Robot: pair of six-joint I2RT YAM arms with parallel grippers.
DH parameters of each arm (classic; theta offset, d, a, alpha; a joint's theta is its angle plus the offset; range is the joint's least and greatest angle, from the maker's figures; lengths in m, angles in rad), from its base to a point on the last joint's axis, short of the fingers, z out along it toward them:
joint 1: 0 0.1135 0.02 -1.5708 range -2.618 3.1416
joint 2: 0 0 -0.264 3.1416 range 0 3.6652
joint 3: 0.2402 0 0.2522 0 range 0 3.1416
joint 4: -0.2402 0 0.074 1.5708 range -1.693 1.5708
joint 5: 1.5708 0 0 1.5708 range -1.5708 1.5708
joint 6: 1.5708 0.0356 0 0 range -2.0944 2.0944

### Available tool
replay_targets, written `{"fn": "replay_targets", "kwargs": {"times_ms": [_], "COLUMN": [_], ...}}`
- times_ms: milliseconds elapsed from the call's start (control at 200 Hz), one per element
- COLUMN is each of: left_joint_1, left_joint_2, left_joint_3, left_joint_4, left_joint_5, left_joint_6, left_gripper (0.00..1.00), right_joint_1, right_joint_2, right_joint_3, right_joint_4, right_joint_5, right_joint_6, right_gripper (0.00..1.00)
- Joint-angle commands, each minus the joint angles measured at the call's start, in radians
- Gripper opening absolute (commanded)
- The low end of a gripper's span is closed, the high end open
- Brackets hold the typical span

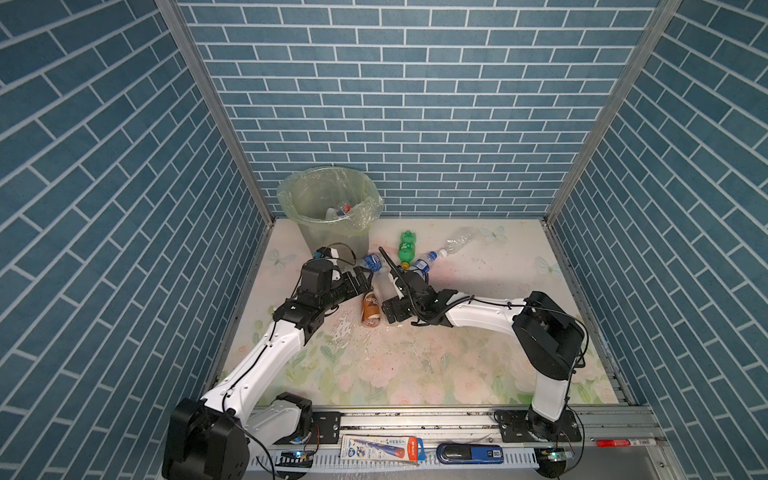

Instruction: Throw the plastic bottles in the bin

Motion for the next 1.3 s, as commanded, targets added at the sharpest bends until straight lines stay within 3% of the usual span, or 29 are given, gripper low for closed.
{"fn": "replay_targets", "kwargs": {"times_ms": [0,350,525,635,795,1295], "left_joint_1": [0.006,0.010,0.010,0.010,0.008,-0.111], "left_joint_2": [0.009,-0.010,0.000,0.012,0.040,0.223], "left_joint_3": [-0.007,-0.007,-0.005,-0.001,0.018,0.142], "left_joint_4": [0.026,0.003,0.005,0.008,0.012,0.068], "left_joint_5": [0.008,-0.009,0.003,0.010,0.026,0.024], "left_joint_6": [-0.011,-0.015,-0.022,-0.035,-0.052,-0.098], "left_gripper": [0.99,0.99,0.99,0.99,0.99,0.99], "right_joint_1": [0.005,0.008,-0.001,-0.008,-0.017,-0.034], "right_joint_2": [0.029,0.047,0.020,-0.006,-0.065,-0.284], "right_joint_3": [0.051,0.061,0.020,-0.018,-0.079,-0.179], "right_joint_4": [-0.032,-0.105,-0.118,-0.111,-0.093,-0.092], "right_joint_5": [-0.002,0.036,0.077,0.086,0.092,0.099], "right_joint_6": [0.027,0.036,0.037,0.026,0.008,-0.006], "right_gripper": [0.89,0.76,0.64,0.51,0.43,0.40]}}
